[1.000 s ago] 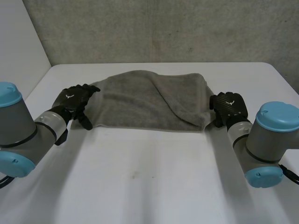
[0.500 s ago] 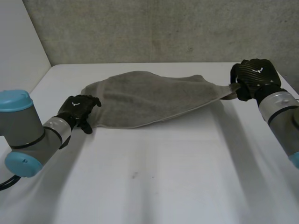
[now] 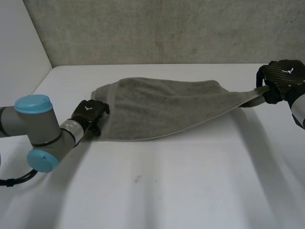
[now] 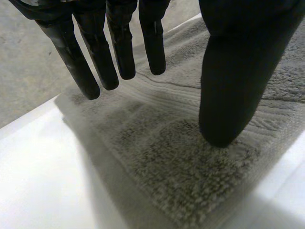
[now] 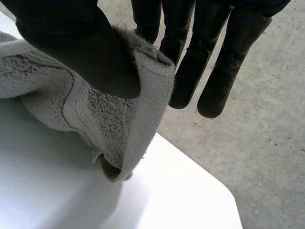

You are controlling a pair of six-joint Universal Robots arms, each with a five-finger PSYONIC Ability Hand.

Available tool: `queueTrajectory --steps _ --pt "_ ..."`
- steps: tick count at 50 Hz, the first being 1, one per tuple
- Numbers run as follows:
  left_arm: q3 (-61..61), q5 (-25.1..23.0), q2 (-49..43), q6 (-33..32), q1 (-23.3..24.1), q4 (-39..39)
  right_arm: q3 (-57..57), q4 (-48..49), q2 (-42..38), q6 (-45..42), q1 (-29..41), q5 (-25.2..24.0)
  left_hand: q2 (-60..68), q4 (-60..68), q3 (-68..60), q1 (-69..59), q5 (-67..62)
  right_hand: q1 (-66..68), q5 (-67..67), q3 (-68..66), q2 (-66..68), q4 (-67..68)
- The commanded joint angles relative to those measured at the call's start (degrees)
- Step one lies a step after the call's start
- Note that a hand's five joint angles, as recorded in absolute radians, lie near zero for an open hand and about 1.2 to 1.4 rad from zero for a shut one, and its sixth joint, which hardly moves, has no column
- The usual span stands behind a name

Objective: Fold the towel.

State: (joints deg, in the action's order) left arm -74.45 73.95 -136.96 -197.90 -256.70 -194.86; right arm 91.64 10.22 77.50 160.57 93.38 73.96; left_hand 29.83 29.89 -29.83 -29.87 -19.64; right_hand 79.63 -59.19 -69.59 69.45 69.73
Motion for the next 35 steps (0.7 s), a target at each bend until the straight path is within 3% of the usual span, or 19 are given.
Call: queueTrajectory --steps 1,8,24,26,29,35 --pt "0.18 -2.67 0.81 0.24 1.99 5.17 0.30 0.06 -0.60 0.00 -0.21 -0.57 4.28 4.22 -4.28 -4.24 -4.47 0.37 -10.81 -10.41 10.55 10.27" --pt "0.79 -2.85 1.43 -0.11 1.99 10.37 0.47 0.15 -1.56 -0.35 -0.30 -0.74 3.94 3.88 -3.94 -3.90 -4.13 0.37 -10.81 -10.41 10.55 10.27" --pt "1.15 -2.67 1.08 -0.20 1.91 10.46 0.47 0.41 -3.85 -0.53 -0.30 -0.74 6.46 6.40 -6.46 -6.42 -6.65 0.37 -10.81 -10.41 10.55 10.27" --pt "1.15 -2.58 0.90 -0.20 1.91 10.38 0.47 0.41 -4.11 -0.53 -0.21 -0.66 22.00 21.94 -22.00 -21.97 -22.19 0.37 -10.81 -10.41 10.55 10.27" --pt "1.32 -2.58 0.81 -0.20 1.91 10.20 0.47 0.50 -4.29 -0.61 -0.21 -0.74 31.32 31.26 -31.32 -31.29 -31.51 0.37 -10.81 -10.41 10.55 10.27" --pt "2.11 -2.41 0.90 -0.20 1.91 10.02 0.47 0.59 -4.47 -0.61 -0.21 -0.74 39.43 39.37 -39.43 -39.39 -39.62 0.37 -10.81 -10.41 10.55 10.27"
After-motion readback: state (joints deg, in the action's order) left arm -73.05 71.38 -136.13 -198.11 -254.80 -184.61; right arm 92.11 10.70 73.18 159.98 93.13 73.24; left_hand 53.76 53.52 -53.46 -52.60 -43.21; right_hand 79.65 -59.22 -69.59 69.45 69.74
